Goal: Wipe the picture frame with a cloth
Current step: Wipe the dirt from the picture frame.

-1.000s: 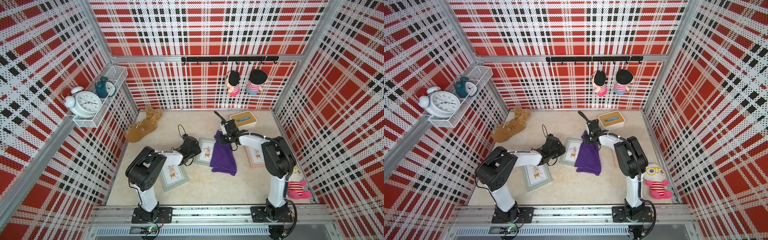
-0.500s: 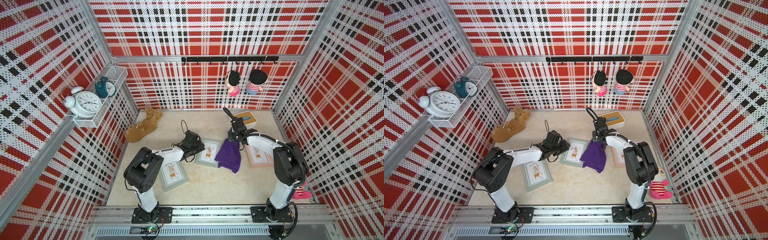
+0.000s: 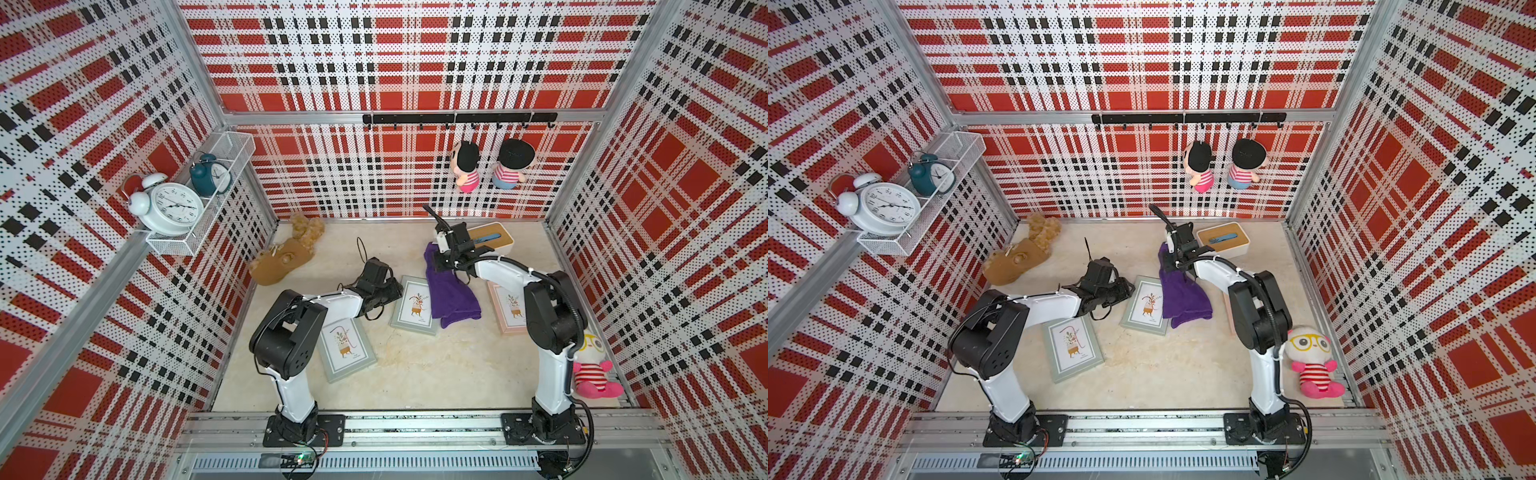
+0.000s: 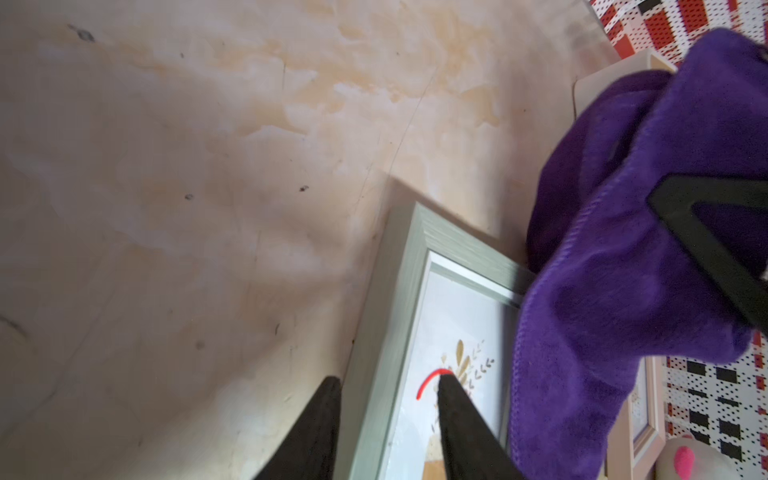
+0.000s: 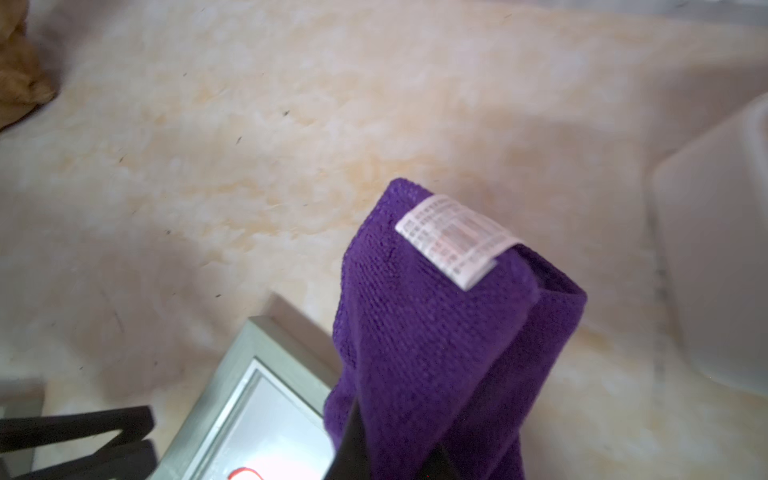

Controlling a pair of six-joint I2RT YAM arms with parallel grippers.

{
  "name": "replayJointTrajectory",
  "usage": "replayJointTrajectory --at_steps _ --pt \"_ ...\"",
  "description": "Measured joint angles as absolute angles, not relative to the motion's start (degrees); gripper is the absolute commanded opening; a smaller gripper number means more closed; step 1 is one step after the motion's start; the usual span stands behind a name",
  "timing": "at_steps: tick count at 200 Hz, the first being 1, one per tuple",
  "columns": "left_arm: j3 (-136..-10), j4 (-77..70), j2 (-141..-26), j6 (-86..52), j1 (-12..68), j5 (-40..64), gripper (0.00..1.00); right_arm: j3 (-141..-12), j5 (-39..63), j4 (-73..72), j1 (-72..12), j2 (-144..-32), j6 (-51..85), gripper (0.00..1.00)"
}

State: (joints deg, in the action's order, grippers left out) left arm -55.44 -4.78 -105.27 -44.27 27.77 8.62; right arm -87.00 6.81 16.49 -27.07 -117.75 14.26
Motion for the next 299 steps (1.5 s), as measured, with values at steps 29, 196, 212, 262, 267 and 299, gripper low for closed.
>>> replayJointTrajectory --at_steps 29,196,212,262,267,299 --pt "-57.19 -4.73 -108.29 -43.94 27.7 8.93 0.32 -88.68 12.58 16.51 -29.36 -121.97 14.33 0.0" --pt "-56.29 -7.38 -109.21 -46.3 27.68 7.38 0.22 -86.52 11.7 15.42 -27.11 -122.8 15.07 0.0" --pt "-56.29 -7.4 -109.21 -46.39 27.7 7.29 0.22 -91.74 11.51 16.01 -29.34 -126.56 15.64 0.0" --pt "-55.77 -8.16 -109.21 -47.33 27.7 7.07 0.21 -91.33 11.46 11.27 -31.66 -127.66 17.19 0.0" --pt "-55.66 -8.36 -109.21 -47.44 27.7 7.03 0.21 -89.54 11.49 10.39 -31.03 -126.67 17.17 0.0" --pt "-55.11 -9.08 -109.19 -48.12 27.7 6.76 0.21 -80.77 11.2 10.98 -26.0 -120.09 16.78 0.0"
